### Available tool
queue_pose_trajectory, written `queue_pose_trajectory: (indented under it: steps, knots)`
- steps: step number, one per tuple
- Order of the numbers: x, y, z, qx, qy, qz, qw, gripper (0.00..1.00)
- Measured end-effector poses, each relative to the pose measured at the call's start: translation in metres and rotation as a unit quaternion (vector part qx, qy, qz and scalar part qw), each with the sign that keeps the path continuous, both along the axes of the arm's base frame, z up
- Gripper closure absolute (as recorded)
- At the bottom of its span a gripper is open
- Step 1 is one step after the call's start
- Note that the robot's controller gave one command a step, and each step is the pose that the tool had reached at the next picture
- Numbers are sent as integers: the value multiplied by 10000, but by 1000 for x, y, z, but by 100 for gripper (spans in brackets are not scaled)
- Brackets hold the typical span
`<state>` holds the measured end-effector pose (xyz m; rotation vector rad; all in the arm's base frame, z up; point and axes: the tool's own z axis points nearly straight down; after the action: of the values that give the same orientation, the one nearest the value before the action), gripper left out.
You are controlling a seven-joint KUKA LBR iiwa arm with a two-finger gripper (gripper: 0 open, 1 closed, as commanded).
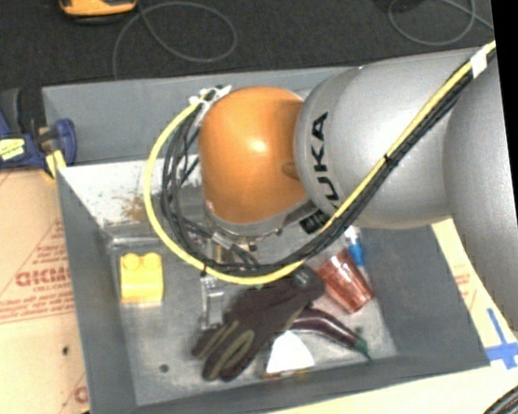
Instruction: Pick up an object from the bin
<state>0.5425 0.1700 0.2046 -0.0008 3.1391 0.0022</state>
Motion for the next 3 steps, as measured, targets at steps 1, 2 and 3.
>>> queue_pose_trajectory:
  steps: [1,2,3]
  knots:
    - [-13,-31,-24,18,-28,12,10000,0]
    - [-49,-51,-76,-13,-13,-74,10000,0]
    - [-50,-56,-134,22,-31,-24,10000,100]
